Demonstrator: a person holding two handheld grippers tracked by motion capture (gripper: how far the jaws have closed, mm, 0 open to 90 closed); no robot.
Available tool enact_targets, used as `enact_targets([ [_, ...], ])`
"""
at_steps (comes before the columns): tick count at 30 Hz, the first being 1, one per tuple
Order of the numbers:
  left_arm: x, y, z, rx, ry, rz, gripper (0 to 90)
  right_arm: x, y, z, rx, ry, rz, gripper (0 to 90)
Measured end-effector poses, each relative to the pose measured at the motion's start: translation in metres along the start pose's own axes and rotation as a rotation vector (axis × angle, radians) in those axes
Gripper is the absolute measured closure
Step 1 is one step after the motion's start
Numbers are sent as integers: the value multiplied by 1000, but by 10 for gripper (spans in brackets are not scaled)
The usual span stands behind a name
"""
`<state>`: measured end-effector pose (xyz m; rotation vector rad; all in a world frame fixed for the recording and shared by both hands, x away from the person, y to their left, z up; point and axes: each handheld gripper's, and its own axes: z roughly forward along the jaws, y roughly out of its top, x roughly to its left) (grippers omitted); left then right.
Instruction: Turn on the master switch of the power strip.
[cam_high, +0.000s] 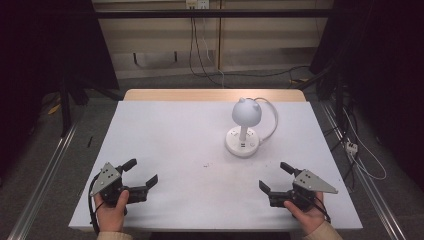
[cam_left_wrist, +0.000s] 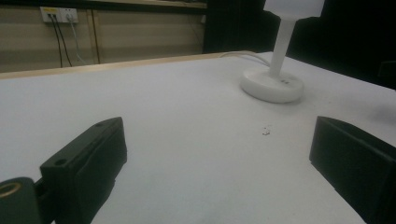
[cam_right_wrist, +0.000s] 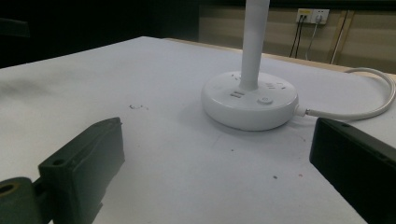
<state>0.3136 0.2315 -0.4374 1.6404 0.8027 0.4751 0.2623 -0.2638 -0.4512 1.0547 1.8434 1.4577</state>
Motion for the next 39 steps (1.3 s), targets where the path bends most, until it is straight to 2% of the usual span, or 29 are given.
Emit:
enact_targets([
  [13,0,1,0,-10,-2,4,37,-5,5,5,7,-3,1,50],
  [26,0,2,0,-17,-10,4,37,-18,12,32,63,-19,0,69],
  [31,0,2,1,-16,-11,8,37,-21,15,35,60,-26,9,81],
  [33,-1,3,1,-18,-13,7,37,-24,17,39,52,-33,31,82],
  [39,-1,3,1,-22,-19,8,37,-30,21,50,56,-57,37,102],
])
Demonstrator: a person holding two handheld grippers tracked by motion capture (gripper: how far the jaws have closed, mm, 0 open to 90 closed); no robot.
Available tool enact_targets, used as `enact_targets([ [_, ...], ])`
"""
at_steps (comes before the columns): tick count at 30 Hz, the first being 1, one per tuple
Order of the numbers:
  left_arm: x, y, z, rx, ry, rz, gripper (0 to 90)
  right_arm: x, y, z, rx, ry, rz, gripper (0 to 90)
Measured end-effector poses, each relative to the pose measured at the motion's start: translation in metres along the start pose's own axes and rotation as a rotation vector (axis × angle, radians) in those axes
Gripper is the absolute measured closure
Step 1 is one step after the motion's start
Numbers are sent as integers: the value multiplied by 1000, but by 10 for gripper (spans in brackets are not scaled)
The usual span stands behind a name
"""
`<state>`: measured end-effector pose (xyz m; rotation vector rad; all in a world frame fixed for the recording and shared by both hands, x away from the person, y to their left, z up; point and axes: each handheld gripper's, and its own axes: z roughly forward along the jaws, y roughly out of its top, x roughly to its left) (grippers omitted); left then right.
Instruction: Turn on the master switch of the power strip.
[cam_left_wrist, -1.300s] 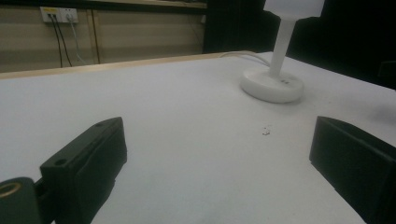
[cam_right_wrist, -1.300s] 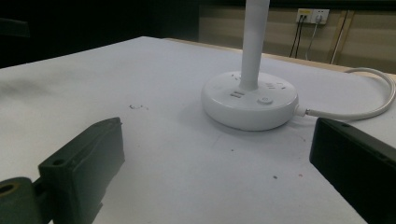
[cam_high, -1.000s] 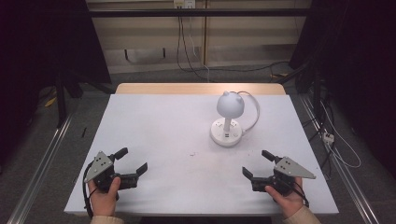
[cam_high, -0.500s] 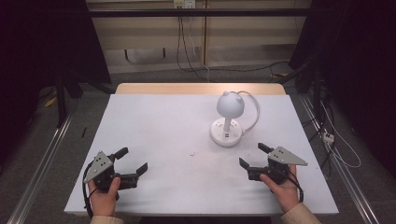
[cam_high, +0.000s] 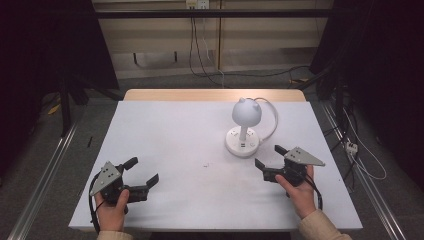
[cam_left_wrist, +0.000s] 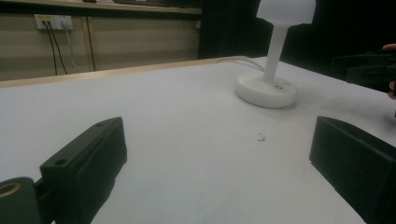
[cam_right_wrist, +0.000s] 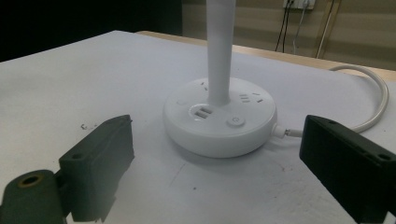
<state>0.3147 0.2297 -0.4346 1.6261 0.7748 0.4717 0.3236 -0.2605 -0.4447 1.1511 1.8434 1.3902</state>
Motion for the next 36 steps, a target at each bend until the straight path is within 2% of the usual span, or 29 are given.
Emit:
enact_targets([
  [12,0,1,0,-6,-2,3,37,-6,5,10,2,-20,6,121],
  [18,0,1,0,-7,-2,2,37,-7,7,14,10,-13,3,154],
  [25,0,1,1,-5,-6,5,37,-9,7,19,21,-9,11,231],
  [29,0,1,1,-6,-5,6,37,-9,9,21,25,-6,4,289],
  [30,0,1,1,-7,-6,6,37,-10,10,23,28,-5,4,333],
  [36,0,1,1,-7,-6,8,37,-11,11,27,32,-8,-1,405],
])
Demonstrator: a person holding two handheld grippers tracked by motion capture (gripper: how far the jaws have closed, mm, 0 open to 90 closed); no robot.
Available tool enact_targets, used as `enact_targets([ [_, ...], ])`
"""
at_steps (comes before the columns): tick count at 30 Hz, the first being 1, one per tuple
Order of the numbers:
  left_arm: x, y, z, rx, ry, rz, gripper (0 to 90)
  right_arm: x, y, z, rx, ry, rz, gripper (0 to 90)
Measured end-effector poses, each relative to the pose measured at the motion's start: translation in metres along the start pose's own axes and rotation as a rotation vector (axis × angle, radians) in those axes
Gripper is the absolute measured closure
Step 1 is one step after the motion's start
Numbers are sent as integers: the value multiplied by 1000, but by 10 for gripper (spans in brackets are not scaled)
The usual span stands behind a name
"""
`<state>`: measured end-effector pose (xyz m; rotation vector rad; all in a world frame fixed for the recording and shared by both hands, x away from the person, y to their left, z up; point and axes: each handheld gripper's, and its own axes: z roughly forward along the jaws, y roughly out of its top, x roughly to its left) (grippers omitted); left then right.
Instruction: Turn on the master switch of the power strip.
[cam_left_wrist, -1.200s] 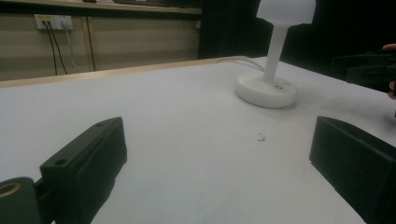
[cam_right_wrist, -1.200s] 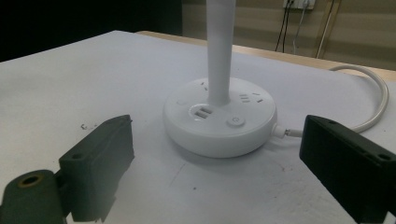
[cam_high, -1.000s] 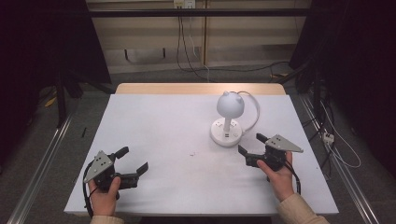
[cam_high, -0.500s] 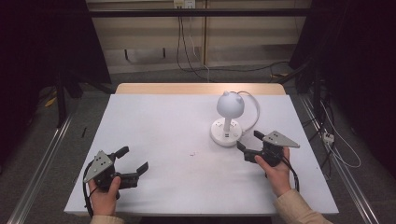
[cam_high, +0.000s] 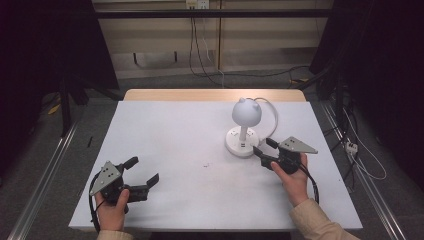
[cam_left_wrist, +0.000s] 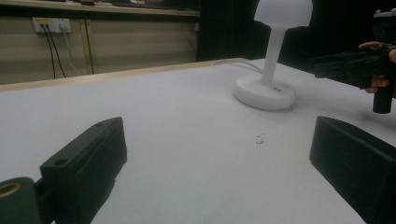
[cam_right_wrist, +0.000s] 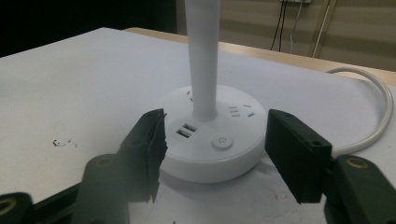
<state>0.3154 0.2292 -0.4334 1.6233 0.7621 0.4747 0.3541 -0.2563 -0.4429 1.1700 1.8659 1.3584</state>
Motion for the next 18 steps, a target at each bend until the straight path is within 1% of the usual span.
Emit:
enact_targets([
  [3,0,0,0,0,0,1,37,0,1,2,5,5,-8,449],
  [4,0,0,0,1,-1,1,37,0,1,3,4,6,-3,470],
  [9,0,0,0,-3,-4,-2,37,-1,1,6,11,-1,-8,507],
  [18,0,0,1,-2,-3,-4,37,-3,0,8,25,5,0,586],
])
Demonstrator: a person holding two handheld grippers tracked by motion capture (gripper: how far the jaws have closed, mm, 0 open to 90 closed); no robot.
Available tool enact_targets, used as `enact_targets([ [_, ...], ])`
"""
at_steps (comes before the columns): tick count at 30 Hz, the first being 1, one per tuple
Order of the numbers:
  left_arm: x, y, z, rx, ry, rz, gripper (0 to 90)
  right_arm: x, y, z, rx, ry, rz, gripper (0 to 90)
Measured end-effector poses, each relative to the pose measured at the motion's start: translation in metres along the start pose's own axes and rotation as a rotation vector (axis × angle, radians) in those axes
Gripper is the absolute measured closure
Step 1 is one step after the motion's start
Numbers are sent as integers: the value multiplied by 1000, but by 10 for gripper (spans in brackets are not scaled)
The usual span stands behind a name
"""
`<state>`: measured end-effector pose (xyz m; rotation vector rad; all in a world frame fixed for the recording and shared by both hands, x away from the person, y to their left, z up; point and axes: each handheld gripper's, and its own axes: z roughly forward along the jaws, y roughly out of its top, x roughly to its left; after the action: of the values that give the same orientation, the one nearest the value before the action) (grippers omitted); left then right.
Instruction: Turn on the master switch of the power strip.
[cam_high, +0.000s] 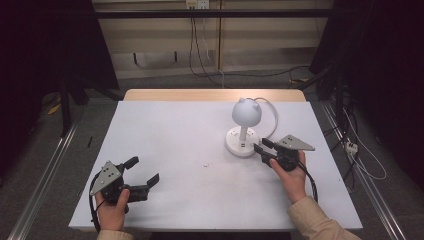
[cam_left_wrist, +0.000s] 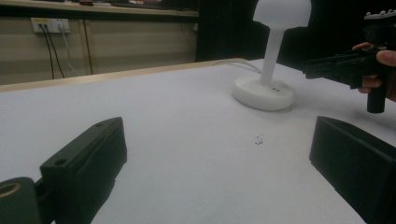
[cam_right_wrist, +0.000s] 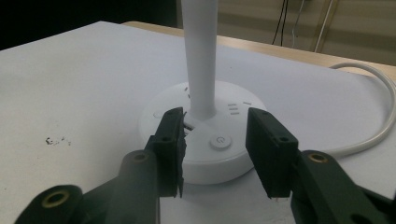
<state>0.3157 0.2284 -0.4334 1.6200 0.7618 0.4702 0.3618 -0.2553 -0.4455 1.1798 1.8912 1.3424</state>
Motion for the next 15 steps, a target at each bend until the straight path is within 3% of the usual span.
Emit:
enact_targets([
  [15,0,0,1,-1,-9,-2,37,1,3,7,21,22,4,686],
])
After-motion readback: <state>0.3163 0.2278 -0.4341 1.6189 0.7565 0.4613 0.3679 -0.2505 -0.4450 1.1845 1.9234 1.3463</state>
